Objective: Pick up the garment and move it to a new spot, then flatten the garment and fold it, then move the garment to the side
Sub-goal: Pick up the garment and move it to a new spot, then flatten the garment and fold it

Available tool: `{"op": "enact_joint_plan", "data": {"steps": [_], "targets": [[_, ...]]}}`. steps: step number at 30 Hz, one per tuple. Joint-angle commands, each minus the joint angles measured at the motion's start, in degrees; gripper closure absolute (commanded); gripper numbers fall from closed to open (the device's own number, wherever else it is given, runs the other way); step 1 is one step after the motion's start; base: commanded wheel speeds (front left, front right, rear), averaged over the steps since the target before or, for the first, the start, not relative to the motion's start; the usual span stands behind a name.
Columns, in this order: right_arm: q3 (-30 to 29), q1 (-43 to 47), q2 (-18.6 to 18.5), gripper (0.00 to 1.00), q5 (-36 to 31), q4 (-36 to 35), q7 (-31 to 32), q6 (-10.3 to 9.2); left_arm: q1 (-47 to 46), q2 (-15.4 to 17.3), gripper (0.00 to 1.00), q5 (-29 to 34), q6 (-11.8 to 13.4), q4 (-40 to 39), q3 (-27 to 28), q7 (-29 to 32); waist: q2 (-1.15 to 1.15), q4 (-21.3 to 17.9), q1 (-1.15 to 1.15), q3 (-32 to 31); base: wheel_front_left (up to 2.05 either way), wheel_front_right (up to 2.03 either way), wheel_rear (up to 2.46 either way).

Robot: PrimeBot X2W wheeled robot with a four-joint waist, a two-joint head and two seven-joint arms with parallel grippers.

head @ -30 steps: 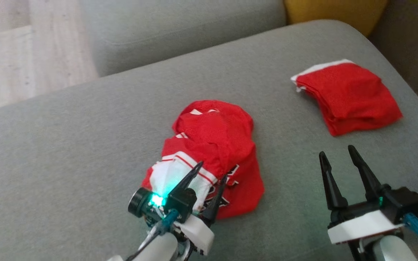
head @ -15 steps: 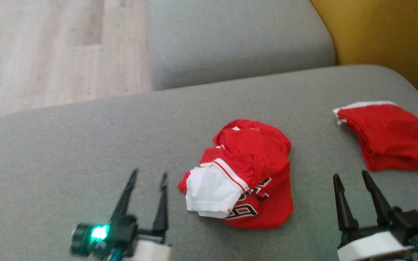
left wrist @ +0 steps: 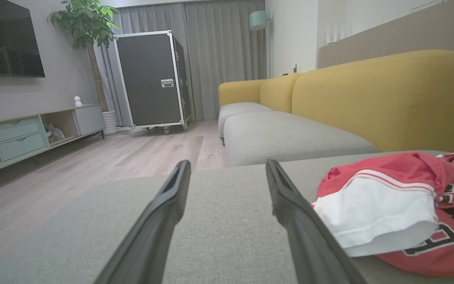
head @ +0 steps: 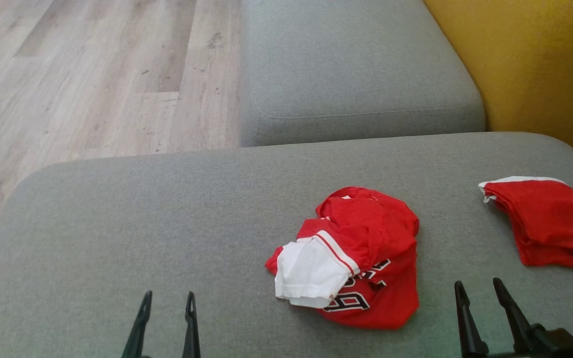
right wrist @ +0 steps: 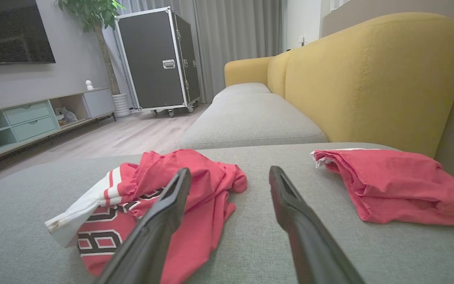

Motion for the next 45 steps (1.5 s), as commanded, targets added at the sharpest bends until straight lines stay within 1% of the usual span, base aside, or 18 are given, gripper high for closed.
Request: {"op": "enact_joint_plan", "data": {"steps": [1, 12, 22, 31, 35, 39, 42, 45], "targets": [[1.4, -2.2, -0.3, 0.00, -0.3, -1.9, -0.2, -0.04, -2.4, -1.0, 0.00, 1.0, -0.8, -1.2, 2.5, -0.5, 0.00, 0.5, 0.01, 0.0, 0.00, 0.00, 0.00], [1.5, -1.9, -0.1, 0.00, -0.1, -1.3, -0.2, -0.04, -2.4, -2.6, 0.00, 2.6, -2.7, 0.9, 4.4, -0.5, 0.00, 1.3, 0.01, -0.4, 0.00, 0.00, 0.00], [1.8, -1.5, -0.1, 0.00, -0.1, -0.9, -0.2, -0.04, -2.0, -3.2, 0.00, 3.8, -4.1, 1.6, 5.1, -0.5, 0.00, 0.9, 0.01, -0.8, 0.00, 0.00, 0.00], [2.1, -1.4, -0.6, 0.00, 0.0, -0.9, -0.2, -0.04, -1.8, -3.8, 0.00, 3.9, -4.1, 2.0, 5.0, -0.5, 0.00, -0.1, 0.01, -0.7, 0.00, 0.00, 0.00], [2.5, -1.5, -1.1, 0.00, 0.0, -1.0, -0.2, -0.04, -2.0, -4.0, 0.00, 4.5, -5.3, 2.8, 3.5, -0.5, 0.00, -0.8, 0.01, 0.0, 0.00, 0.00, 0.00], [2.8, -2.0, -1.8, 0.00, 0.1, -1.2, -0.2, -0.04, -3.8, -4.1, 0.00, 5.3, -7.0, 4.8, 0.3, -0.5, 0.00, -1.7, 0.01, 1.3, 0.00, 0.00, 0.00], [3.4, -2.5, -2.6, 0.00, 0.2, -1.3, -0.2, -0.04, -6.7, -4.3, 0.00, 5.3, -8.7, 8.8, -3.4, -0.5, 0.00, -2.7, 0.01, 2.5, 0.00, 0.00, 0.00], [3.4, -3.3, -3.3, 0.00, 0.2, -1.4, -0.2, -0.04, -11.2, -4.4, 0.00, 6.0, -10.6, 12.7, -8.4, -0.5, 0.00, -4.1, 0.01, 3.9, 0.00, 0.00, 0.00]]}}
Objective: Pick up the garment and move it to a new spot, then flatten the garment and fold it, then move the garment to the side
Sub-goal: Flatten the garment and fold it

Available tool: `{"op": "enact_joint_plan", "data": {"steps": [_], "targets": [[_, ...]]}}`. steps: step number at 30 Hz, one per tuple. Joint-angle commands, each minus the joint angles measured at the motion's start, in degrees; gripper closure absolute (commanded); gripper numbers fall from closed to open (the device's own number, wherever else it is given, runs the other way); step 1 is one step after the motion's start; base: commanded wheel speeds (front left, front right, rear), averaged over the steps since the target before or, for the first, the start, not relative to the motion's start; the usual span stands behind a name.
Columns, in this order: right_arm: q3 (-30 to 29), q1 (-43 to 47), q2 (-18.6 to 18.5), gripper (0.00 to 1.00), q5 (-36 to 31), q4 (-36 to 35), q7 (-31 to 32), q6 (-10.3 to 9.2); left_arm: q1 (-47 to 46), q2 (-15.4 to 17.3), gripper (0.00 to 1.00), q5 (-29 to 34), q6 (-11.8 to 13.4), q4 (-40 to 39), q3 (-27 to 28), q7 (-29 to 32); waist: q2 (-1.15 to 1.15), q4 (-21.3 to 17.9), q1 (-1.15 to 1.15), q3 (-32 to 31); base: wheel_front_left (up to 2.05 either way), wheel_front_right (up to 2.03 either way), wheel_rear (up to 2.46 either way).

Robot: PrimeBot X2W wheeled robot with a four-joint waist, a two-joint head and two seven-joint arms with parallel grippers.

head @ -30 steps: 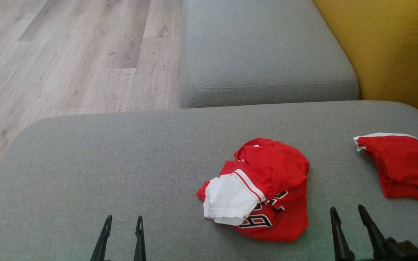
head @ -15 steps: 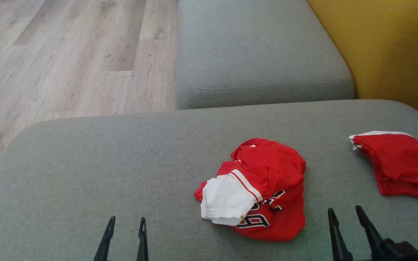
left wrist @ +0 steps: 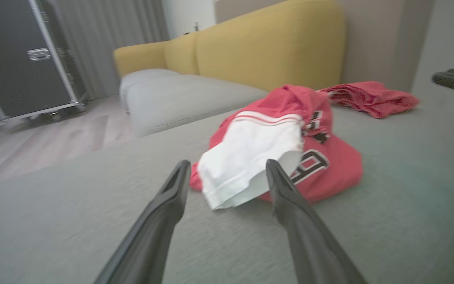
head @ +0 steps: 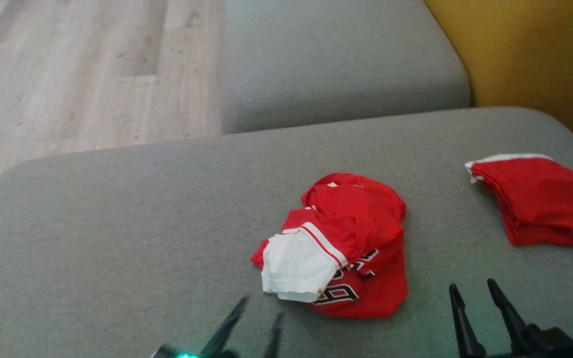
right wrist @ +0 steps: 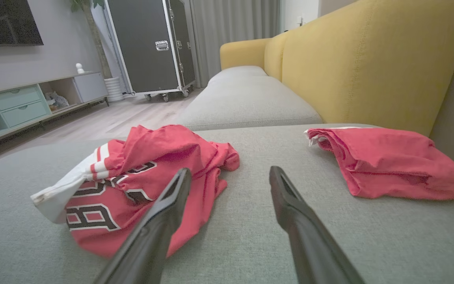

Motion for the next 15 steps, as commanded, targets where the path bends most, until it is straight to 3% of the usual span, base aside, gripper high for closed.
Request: {"op": "enact_joint_plan", "data": {"steps": [1, 11, 15], "targets": [[1.3, -3.6, -1.9, 0.00, 0.1, -2.1, -0.2, -0.04, -5.5, -1.1, 0.00, -0.1, -0.4, -1.0, -0.6, -0.6, 0.00, -1.5, 0.00, 1.5, 0.00, 0.00, 0.00], [3.0, -6.4, -3.5, 0.00, 0.5, -2.5, -0.2, -0.04, -19.2, -1.1, 0.00, -4.6, 0.8, 4.8, -15.6, -0.6, 0.00, -6.1, 0.00, 5.2, 0.00, 0.00, 0.00], [4.8, -7.2, -4.4, 0.00, 1.0, -2.6, -0.2, -0.04, -24.4, -1.1, 0.00, -7.1, 4.4, 12.7, -18.7, -0.5, 0.00, -7.9, 0.00, 6.2, 0.00, 0.00, 0.00]]}}
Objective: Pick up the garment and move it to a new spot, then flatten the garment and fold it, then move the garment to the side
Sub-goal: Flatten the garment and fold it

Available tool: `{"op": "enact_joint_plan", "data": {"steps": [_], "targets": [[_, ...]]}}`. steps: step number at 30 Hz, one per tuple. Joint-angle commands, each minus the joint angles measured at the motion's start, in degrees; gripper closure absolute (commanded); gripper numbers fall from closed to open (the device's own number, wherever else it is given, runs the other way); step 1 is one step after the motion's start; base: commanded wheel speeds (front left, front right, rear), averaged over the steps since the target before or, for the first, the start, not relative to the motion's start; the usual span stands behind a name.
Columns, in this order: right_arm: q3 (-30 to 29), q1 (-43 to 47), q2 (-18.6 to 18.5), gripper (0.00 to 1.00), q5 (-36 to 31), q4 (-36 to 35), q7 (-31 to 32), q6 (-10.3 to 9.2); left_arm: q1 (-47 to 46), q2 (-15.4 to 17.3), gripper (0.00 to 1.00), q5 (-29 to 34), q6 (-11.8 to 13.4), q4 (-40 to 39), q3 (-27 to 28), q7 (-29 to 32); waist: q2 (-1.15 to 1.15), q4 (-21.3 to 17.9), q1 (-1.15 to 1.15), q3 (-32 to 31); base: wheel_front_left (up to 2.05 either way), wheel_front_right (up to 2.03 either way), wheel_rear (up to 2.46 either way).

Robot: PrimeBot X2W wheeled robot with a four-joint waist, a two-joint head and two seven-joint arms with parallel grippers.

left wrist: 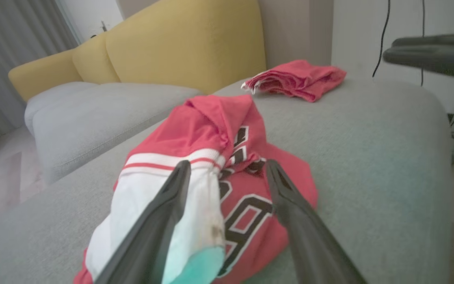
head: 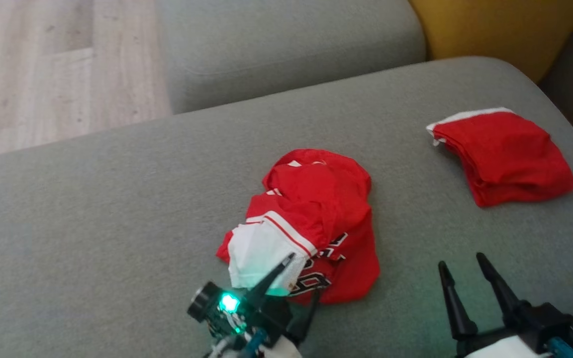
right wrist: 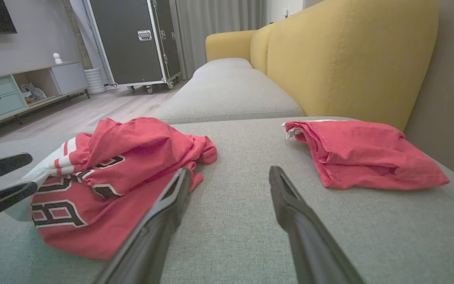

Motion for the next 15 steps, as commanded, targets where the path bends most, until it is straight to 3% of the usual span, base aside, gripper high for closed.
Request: {"op": "enact_joint_plan", "data": {"steps": [1, 4, 8, 9, 10, 15], "targets": [[1.9, -3.2, -1.4, 0.00, 0.4, -1.9, -0.2, -0.04, -4.7, -0.1, 0.00, -1.3, 1.6, 0.8, 0.6, -0.3, 0.00, -1.4, -0.01, 1.0, 0.00, 0.00, 0.00], [2.9, -3.7, -2.0, 0.00, 1.0, -1.7, -0.2, -0.04, -9.2, -0.1, 0.00, -4.1, 4.8, 5.7, -1.8, -0.1, 0.00, -2.6, -0.01, 1.8, 0.00, 0.00, 0.00], [3.2, -4.2, -2.1, 0.00, 1.3, -1.6, -0.2, -0.04, -12.2, -0.1, 0.00, -7.6, 5.8, 9.9, -3.1, 0.4, 0.00, -3.5, -0.01, 2.4, 0.00, 0.00, 0.00], [3.3, -4.2, -2.1, 0.00, 1.3, -1.6, -0.2, -0.04, -13.0, -0.1, 0.68, -8.4, 6.0, 10.5, -3.2, 0.3, 0.00, -3.6, -0.01, 2.5, 0.00, 0.00, 0.00], [3.5, -4.4, -2.1, 0.00, 1.4, -1.6, -0.2, -0.04, -14.4, -0.1, 1.00, -10.1, 5.7, 11.7, -3.5, 0.2, 0.00, -4.0, -0.01, 2.7, 0.00, 0.00, 0.00], [4.4, -5.1, -1.8, 0.00, 1.6, -1.2, -0.2, -0.04, -18.5, -0.1, 1.00, -12.5, 4.0, 13.7, -3.8, -0.3, 0.00, -5.2, -0.01, 2.5, 0.00, 0.00, 0.00]]}}
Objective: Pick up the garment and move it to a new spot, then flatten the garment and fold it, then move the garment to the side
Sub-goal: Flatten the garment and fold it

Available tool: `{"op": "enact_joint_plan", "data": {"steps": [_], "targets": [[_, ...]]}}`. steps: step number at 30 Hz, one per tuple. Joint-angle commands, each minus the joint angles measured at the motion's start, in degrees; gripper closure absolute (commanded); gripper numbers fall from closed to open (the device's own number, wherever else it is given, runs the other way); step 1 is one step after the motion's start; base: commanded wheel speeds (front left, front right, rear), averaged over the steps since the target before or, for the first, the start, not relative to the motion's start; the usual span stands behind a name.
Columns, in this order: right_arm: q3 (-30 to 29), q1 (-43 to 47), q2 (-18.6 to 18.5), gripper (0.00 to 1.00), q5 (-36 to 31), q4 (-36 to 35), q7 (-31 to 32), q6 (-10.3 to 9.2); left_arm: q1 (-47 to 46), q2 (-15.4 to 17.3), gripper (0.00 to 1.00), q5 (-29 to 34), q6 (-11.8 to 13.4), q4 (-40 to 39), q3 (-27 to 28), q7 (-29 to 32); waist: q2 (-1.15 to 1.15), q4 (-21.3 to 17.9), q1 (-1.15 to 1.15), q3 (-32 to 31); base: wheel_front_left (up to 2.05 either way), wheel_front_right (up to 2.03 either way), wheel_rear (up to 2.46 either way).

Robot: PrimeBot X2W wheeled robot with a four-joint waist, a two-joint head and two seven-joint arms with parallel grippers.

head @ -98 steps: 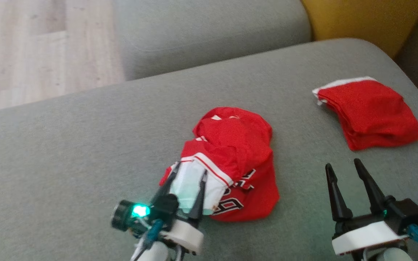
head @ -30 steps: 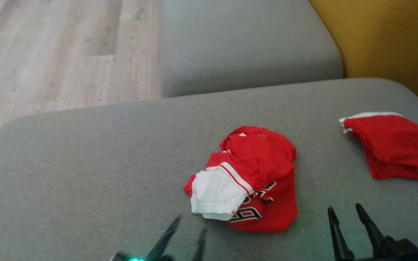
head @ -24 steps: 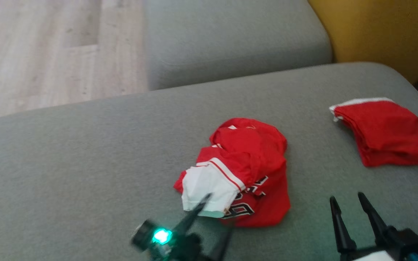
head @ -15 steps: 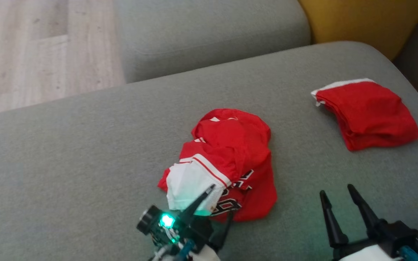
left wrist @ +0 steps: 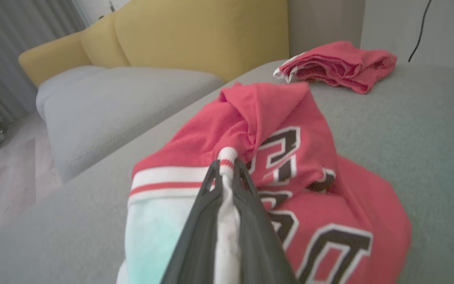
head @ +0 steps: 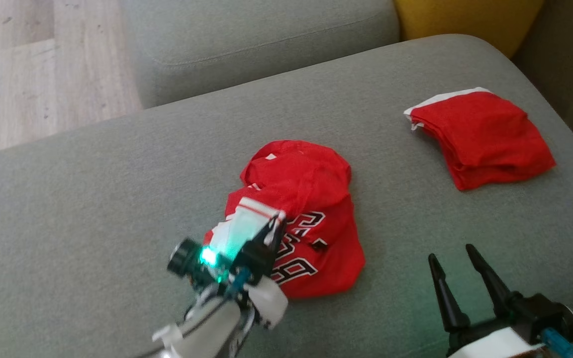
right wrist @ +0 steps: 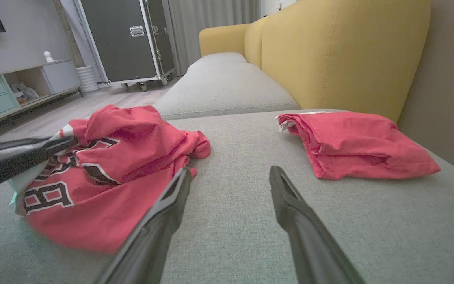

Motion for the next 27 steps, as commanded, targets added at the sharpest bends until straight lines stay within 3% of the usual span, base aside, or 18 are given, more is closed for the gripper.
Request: {"op": "enact_joint_plan", "data": {"steps": [1, 8, 11, 17, 22, 27], "targets": [[1.2, -3.0, -0.6, 0.00, 0.3, -1.6, -0.2, -0.04, -5.5, 0.0, 1.00, -0.3, -0.9, -0.8, 1.1, -0.8, 0.00, -0.8, 0.00, -0.2, 0.00, 0.00, 0.00], [-0.3, -4.4, 1.8, 0.00, -0.1, -1.3, -0.2, -0.04, -20.6, 0.1, 1.00, 0.9, -7.1, -2.8, 3.4, -1.0, 0.00, -3.9, 0.00, -0.2, 0.00, 0.00, 0.00], [0.3, -4.7, 2.0, 0.00, -0.3, -1.0, -0.2, -0.04, -28.5, 0.7, 1.00, 1.6, -10.0, -5.7, 6.6, -1.0, 0.00, -5.0, 0.00, -0.2, 0.00, 0.00, 0.00], [2.4, -4.3, 0.7, 0.00, -0.9, -1.0, -0.2, -0.04, -38.7, 3.1, 1.00, 4.1, -13.2, -14.2, 13.8, -1.0, 0.00, -4.4, 0.00, -0.4, 0.00, 0.00, 0.00], [2.8, -3.5, -0.1, 0.00, -0.6, -1.2, -0.2, -0.04, -34.5, 5.8, 1.00, 4.3, -14.6, -17.4, 16.3, -1.0, 0.00, -2.2, 0.00, -1.1, 0.00, 0.00, 0.00], [3.1, -2.2, -1.1, 0.00, -0.2, -1.7, -0.2, -0.04, -17.4, 10.1, 1.00, 5.2, -14.2, -17.1, 14.4, -1.0, 0.00, 2.0, 0.00, -1.4, 0.00, 0.00, 0.00]]}}
